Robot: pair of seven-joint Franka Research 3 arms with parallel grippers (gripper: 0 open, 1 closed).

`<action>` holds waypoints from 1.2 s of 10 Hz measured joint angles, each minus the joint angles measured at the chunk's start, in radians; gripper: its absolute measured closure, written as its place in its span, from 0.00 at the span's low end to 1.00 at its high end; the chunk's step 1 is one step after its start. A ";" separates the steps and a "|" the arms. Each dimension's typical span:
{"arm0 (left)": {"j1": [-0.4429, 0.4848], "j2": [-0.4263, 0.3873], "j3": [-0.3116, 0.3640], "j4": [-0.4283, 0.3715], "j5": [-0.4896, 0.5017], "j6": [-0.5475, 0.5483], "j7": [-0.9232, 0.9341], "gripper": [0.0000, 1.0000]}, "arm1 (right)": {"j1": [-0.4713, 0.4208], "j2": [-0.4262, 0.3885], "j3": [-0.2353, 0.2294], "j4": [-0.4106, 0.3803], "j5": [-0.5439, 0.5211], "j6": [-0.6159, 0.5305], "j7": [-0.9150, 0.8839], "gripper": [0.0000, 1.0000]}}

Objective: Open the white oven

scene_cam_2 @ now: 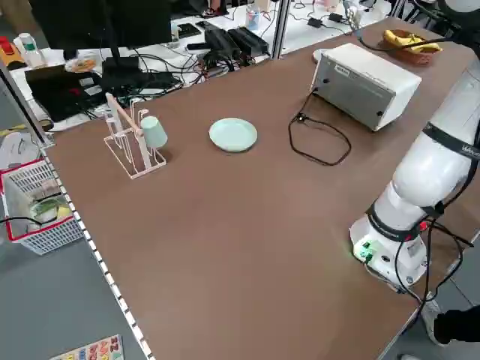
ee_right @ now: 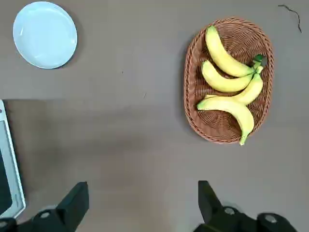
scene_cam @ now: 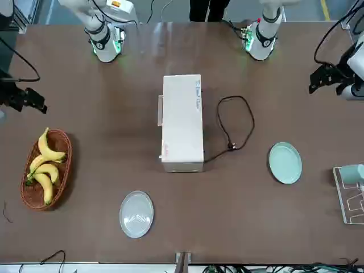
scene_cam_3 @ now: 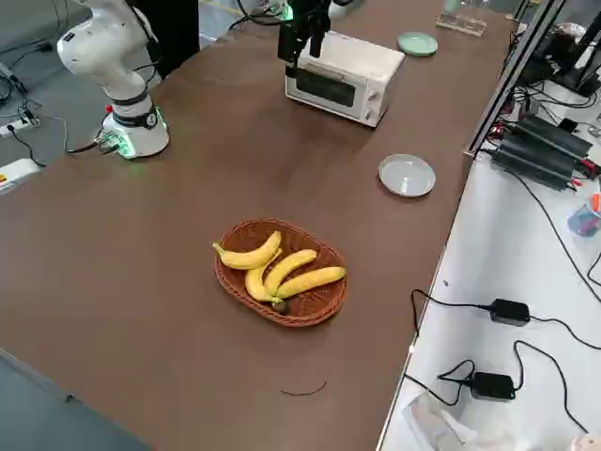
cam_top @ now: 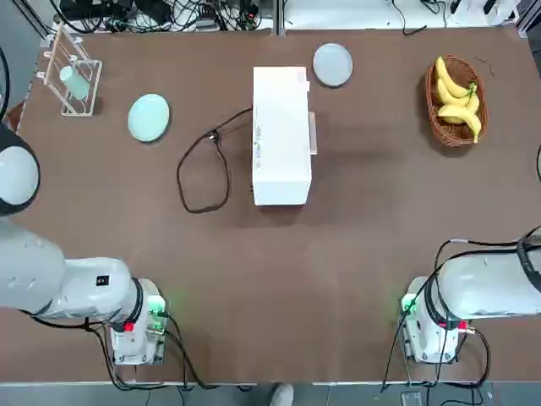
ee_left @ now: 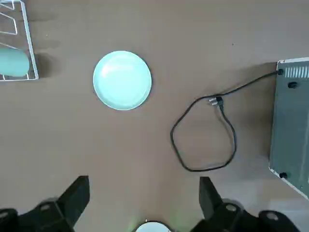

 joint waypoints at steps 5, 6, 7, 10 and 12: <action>-0.008 0.001 -0.019 0.000 -0.002 0.020 0.000 0.00 | 0.004 0.000 0.000 -0.011 0.014 0.006 -0.026 0.14; -0.013 0.004 -0.035 -0.002 -0.012 0.032 -0.014 0.00 | 0.003 0.001 -0.002 -0.023 0.034 0.021 -0.060 0.31; -0.017 0.013 -0.062 -0.004 -0.024 0.040 -0.066 0.00 | 0.003 0.002 -0.004 -0.041 0.046 0.047 -0.091 0.47; -0.027 0.048 -0.190 -0.045 -0.028 0.131 -0.246 0.03 | 0.032 0.033 0.000 -0.190 0.063 0.282 -0.237 0.96; -0.030 0.063 -0.291 -0.130 -0.028 0.254 -0.398 0.15 | 0.112 0.069 0.004 -0.327 0.185 0.474 -0.259 0.99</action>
